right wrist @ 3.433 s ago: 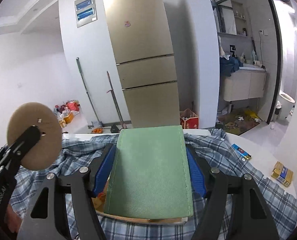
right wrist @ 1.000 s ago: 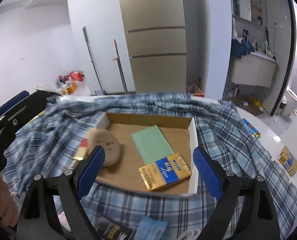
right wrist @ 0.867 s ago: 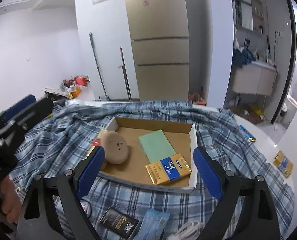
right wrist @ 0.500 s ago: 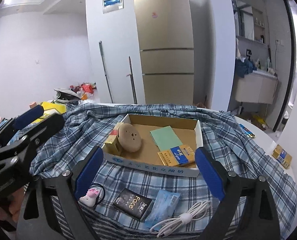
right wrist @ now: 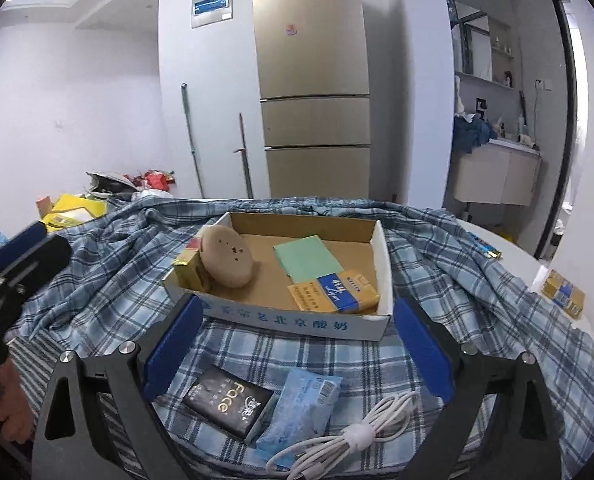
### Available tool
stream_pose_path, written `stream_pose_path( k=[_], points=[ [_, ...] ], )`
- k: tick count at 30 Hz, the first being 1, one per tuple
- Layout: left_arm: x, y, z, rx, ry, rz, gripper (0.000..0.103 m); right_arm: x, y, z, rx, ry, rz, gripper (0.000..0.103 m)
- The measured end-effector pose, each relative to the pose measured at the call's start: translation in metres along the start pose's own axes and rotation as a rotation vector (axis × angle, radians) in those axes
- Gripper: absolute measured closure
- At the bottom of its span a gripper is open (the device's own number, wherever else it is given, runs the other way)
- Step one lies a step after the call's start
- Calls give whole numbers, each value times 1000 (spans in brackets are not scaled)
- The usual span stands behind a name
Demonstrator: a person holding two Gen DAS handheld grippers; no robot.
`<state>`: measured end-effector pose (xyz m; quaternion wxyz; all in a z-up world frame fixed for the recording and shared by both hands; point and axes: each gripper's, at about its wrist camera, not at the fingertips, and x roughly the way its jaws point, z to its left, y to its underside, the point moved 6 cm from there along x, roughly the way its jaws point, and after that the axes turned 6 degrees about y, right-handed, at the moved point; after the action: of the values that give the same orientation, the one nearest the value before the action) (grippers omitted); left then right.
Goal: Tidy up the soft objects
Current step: 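Open both tools and move them back toward the items on the bed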
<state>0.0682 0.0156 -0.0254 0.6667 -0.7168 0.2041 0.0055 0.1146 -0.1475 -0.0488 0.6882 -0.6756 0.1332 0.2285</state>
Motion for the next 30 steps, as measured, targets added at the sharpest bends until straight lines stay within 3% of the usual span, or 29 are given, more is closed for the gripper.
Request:
stream_pose_path(
  k=[5,8,12,16,19,21,25,30],
  points=[
    [12,7,3,-18,16,49,14,-1,1,0,-4,-34,-9,7],
    [18,11,7,-42,46,84,14,9,6,1,6,-68,28,7],
    [25,15,12,-57,24,123,14,26,16,4,11,-100,106,7],
    [26,18,10,-50,14,140,14,31,20,4,15,-117,131,7],
    [25,17,3,-34,75,140,13,30,21,4,16,-123,131,7],
    [22,14,-1,9,32,145,13,31,19,8,-8,-130,147,7],
    [10,9,-6,33,43,143,13,22,7,11,-81,-109,148,7],
    [-6,19,11,-57,11,140,13,13,4,1,-61,-104,139,7]
  ],
)
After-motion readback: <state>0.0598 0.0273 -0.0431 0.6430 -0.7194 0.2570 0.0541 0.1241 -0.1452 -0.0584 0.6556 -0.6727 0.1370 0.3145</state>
